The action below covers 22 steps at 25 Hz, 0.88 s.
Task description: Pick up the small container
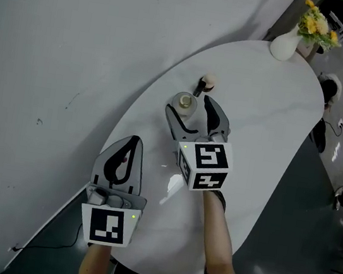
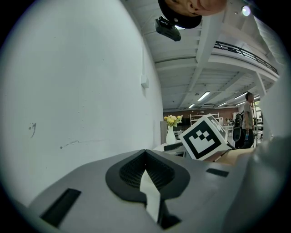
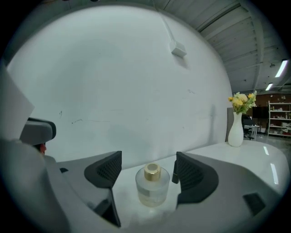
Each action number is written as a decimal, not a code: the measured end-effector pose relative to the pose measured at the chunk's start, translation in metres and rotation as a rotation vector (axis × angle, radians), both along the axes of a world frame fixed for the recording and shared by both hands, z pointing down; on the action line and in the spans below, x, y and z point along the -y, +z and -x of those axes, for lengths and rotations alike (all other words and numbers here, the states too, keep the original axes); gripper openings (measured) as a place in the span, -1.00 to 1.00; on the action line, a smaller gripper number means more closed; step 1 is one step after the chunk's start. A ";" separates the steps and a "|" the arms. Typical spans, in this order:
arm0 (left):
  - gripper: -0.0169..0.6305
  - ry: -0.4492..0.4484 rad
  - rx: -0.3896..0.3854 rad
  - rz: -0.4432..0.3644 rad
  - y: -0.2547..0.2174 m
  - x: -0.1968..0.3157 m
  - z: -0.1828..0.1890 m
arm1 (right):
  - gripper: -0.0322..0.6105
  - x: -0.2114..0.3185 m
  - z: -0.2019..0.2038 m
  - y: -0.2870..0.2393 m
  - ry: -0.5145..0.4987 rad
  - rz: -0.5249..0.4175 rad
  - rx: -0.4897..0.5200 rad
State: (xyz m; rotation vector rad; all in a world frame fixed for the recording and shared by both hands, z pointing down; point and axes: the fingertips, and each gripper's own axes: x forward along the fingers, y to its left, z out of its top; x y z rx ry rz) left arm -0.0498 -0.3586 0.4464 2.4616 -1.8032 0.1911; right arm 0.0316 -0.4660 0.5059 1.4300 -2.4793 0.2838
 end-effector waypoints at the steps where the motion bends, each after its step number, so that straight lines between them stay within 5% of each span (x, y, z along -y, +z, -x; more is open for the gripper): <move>1: -0.90 0.001 0.001 0.004 0.002 0.001 0.000 | 0.22 0.004 0.001 0.005 0.003 0.004 -0.001; 22: -0.90 -0.037 0.021 0.066 0.043 0.005 0.011 | 0.22 0.023 0.006 0.087 -0.015 0.181 -0.017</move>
